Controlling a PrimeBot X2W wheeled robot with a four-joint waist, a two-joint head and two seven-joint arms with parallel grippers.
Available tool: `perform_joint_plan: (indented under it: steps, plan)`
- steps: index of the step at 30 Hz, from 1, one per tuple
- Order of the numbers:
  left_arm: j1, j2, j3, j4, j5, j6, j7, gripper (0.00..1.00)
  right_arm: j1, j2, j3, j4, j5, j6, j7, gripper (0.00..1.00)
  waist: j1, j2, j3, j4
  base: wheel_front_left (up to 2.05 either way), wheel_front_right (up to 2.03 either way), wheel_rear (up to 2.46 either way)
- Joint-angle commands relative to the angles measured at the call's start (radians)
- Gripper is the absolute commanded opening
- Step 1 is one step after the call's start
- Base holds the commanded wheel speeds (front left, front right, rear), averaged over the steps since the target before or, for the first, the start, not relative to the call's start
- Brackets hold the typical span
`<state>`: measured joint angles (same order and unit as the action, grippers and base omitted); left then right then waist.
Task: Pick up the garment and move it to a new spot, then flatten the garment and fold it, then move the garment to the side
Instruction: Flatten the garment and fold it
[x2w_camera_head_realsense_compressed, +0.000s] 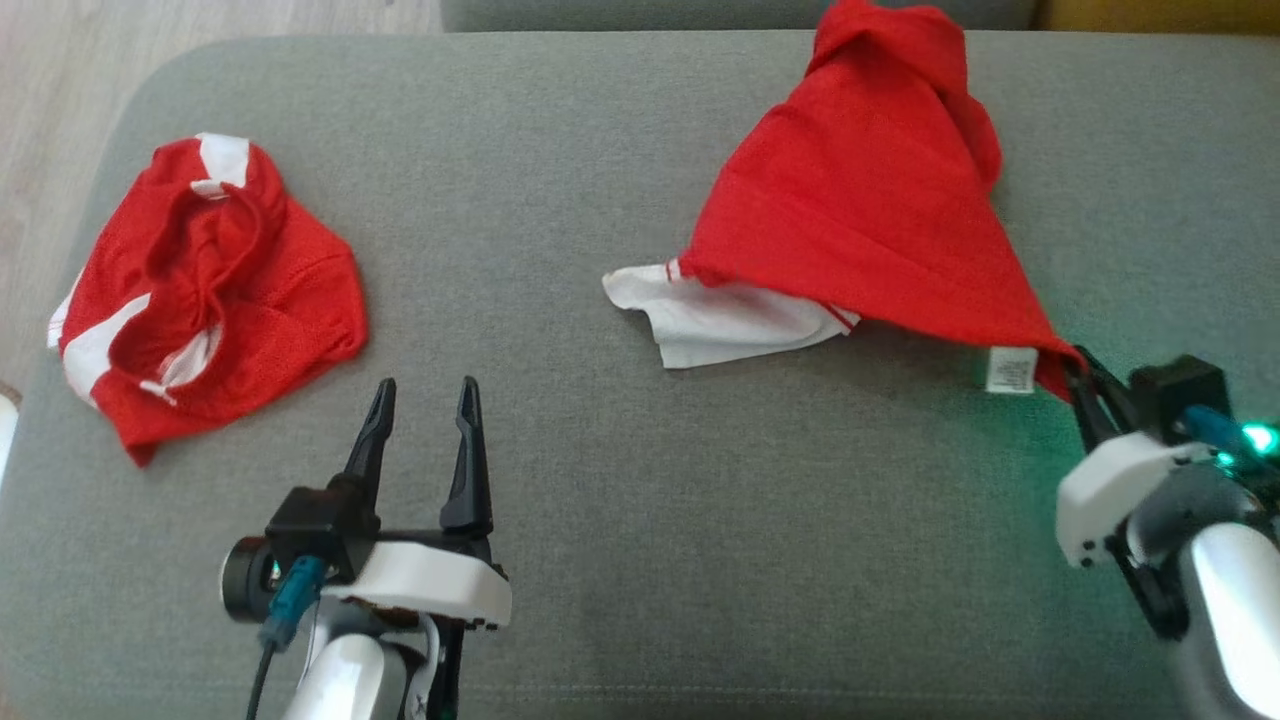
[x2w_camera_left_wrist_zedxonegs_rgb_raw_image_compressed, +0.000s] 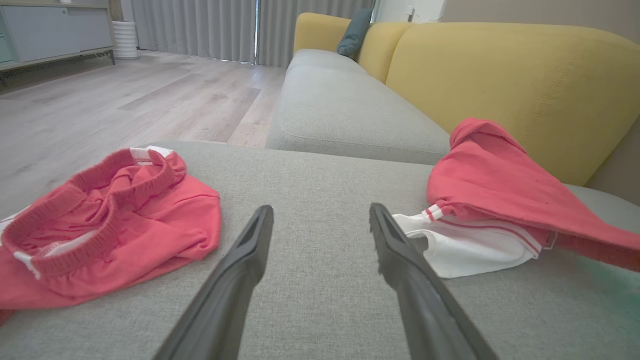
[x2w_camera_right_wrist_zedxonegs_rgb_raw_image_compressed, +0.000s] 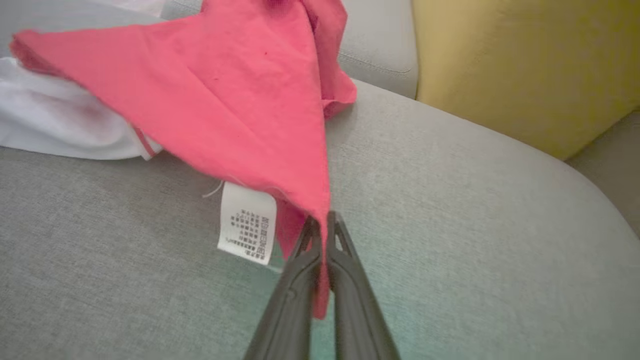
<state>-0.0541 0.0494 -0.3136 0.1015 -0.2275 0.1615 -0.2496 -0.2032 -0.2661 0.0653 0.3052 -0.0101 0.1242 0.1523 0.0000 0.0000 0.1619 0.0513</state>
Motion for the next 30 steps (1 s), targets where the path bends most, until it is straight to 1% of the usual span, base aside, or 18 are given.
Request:
perform_joint_plan:
  steps: [1,5,6,7,8,9,13,14,17,20,26,30]
  plan:
    - [-0.036,0.001,0.027,-0.027,0.012,-0.004,-0.012,1.0,0.009,-0.007,-0.001,-0.052,-0.007,0.007,0.01,0.0,0.0,0.0,0.0,-0.007,0.0,0.0,0.0]
    - [-0.045,0.001,0.016,-0.012,0.021,-0.02,-0.012,1.0,0.056,0.021,-0.033,-0.101,-0.009,0.007,0.034,0.0,0.0,0.0,-0.003,-0.029,0.0,0.0,0.0]
    - [-0.05,0.001,0.01,-0.006,0.025,-0.027,-0.012,1.0,0.063,0.027,-0.039,-0.109,-0.009,0.007,0.035,0.11,0.0,0.0,-0.003,-0.034,0.0,0.0,0.0]
    - [-0.056,0.001,0.004,0.002,0.029,-0.035,-0.012,1.0,0.069,0.033,-0.042,-0.115,-0.01,0.007,0.036,0.42,0.0,0.0,-0.003,-0.04,0.0,0.0,0.0]
    - [-0.063,0.001,-0.003,0.011,0.034,-0.044,-0.012,1.0,0.074,0.039,-0.043,-0.12,-0.011,0.007,0.038,0.81,0.0,0.0,-0.004,-0.046,0.0,0.0,0.0]
    - [-0.072,0.001,-0.01,0.023,0.039,-0.055,-0.012,1.0,0.077,0.045,-0.045,-0.127,-0.011,0.007,0.037,1.0,0.0,0.0,-0.003,-0.053,0.0,0.0,0.0]
    - [-0.134,0.005,-0.051,0.095,0.056,-0.107,-0.011,1.0,0.083,0.061,-0.054,-0.156,-0.012,0.007,0.029,1.0,0.0,0.0,0.004,-0.082,0.0,0.0,0.0]
    - [-0.134,0.005,-0.051,0.095,0.056,-0.107,-0.011,1.0,0.083,0.061,-0.054,-0.156,-0.012,0.007,0.029,1.0,0.0,0.0,0.004,-0.082,0.0,0.0,0.0]
    - [-0.21,0.009,-0.09,0.171,0.067,-0.16,0.014,1.0,0.081,0.072,-0.062,-0.187,-0.012,0.007,0.015,1.0,0.0,0.0,0.016,-0.109,0.0,0.0,0.0]
    - [-0.291,0.015,-0.106,0.247,0.076,-0.19,0.041,1.0,0.077,0.083,-0.066,-0.227,-0.017,0.007,0.001,1.0,0.0,0.0,0.03,-0.14,0.0,0.0,0.0]
    - [-0.428,0.044,-0.124,0.405,0.104,-0.218,0.114,1.0,0.07,0.098,-0.055,-0.299,-0.026,0.007,-0.017,1.0,0.0,0.0,0.054,-0.195,0.0,0.0,0.0]
    - [-0.479,0.056,-0.129,0.476,0.111,-0.222,0.146,1.0,0.063,0.106,-0.042,-0.317,-0.027,0.007,-0.026,1.0,0.0,0.0,0.068,-0.22,0.0,0.0,0.0]
